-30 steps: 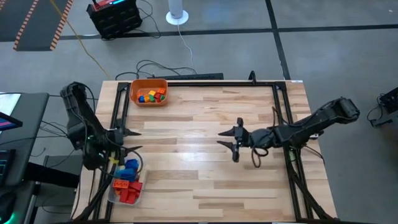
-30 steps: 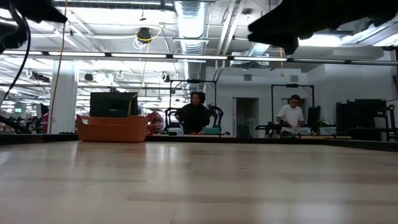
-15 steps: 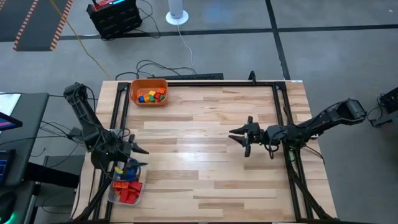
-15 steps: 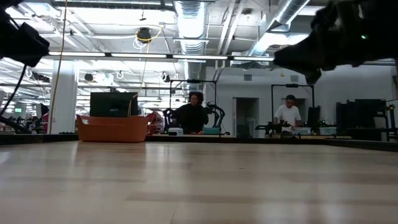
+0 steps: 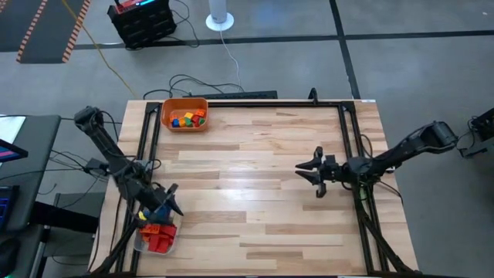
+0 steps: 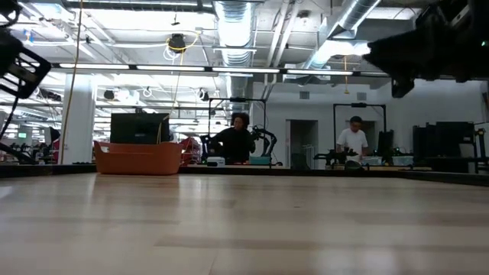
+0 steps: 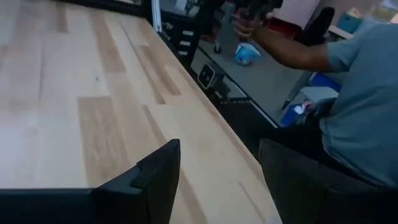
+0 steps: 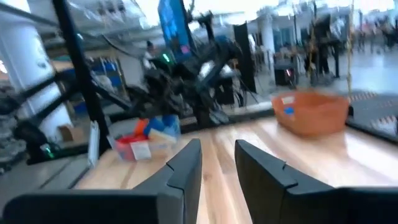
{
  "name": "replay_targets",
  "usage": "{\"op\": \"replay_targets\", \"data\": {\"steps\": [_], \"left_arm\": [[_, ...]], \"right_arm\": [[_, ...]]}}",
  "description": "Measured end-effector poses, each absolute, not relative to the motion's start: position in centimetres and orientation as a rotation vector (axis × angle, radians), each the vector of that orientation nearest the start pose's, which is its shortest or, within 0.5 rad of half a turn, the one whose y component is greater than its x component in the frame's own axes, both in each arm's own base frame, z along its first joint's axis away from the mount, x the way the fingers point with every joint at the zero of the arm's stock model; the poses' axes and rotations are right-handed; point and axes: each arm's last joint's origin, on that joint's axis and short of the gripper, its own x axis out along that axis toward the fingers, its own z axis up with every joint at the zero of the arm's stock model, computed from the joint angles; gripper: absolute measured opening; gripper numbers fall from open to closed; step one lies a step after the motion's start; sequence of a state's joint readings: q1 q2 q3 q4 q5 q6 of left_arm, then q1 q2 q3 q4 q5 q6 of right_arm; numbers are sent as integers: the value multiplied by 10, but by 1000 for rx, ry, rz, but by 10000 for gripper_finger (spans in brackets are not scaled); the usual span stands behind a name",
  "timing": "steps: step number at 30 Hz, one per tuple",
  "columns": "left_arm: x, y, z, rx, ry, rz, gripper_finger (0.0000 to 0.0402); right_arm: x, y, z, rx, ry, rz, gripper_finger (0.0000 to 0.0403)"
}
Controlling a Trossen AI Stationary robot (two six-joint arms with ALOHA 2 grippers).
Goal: Sort blocks by size
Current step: Return to Home Position
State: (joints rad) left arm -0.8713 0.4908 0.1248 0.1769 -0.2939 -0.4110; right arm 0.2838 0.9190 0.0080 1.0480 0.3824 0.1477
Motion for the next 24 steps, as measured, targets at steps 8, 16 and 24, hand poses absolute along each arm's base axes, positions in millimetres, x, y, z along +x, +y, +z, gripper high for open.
{"op": "replay_targets", "data": {"steps": [8, 16, 24], "left_arm": [[94, -75, 171, -275, 182, -527, 212], [100, -54, 174, -189, 118, -455, 212], [109, -31, 170, -122, 135, -314, 179]], "right_arm": [[141, 32, 181, 148, -213, -51, 136], [137, 28, 183, 132, -208, -69, 136], [134, 17, 181, 111, -179, -136, 136]]}}
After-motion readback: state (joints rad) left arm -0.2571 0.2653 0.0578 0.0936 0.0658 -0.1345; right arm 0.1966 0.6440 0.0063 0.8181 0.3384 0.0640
